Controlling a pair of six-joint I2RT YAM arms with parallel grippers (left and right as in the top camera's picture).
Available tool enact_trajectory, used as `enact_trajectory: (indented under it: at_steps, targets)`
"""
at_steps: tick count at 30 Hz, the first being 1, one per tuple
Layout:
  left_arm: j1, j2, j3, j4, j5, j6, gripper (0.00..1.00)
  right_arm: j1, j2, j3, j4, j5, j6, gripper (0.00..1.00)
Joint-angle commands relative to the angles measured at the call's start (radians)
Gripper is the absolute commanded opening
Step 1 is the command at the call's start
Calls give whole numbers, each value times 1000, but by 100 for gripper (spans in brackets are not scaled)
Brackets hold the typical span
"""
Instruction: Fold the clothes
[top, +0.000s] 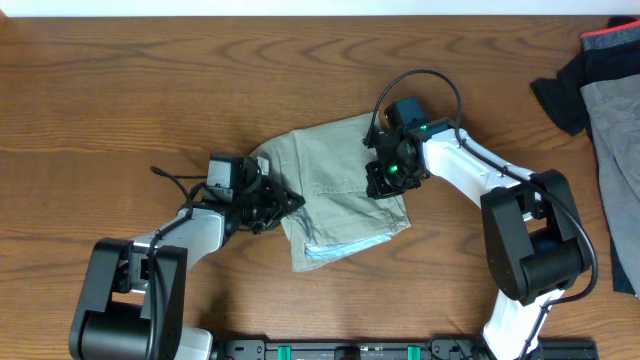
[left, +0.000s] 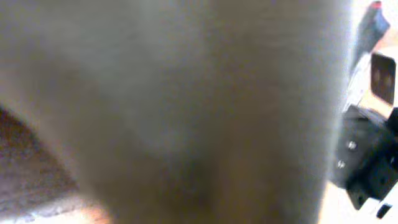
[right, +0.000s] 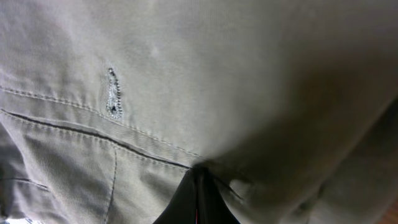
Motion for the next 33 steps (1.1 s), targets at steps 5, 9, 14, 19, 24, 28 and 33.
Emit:
enact_trajectory:
  at_steps: [5, 9, 14, 19, 24, 28, 33]
  targets:
    - [-4, -64, -3, -3, 56, 105, 6, 7, 1, 0, -16, -11, -29, 1]
    - [-3, -172, 7, -2, 92, 137, 6, -9, -60, 4, -24, 30, -65, 1]
    - [9, -310, 26, -2, 91, 163, 6, -37, -201, 7, -27, 68, -65, 1]
    - [44, -367, 31, -1, 82, 155, 6, -47, -337, 7, -24, 73, -65, 1]
    - [91, -368, 39, 55, 77, 156, 6, -47, -426, 7, -24, 98, -64, 1]
    - [146, -367, 67, 96, 60, 158, 6, -47, -443, 7, -33, 97, -60, 1]
    - [230, -347, 83, 105, 40, 180, 6, -47, -443, 7, -50, 97, -61, 1]
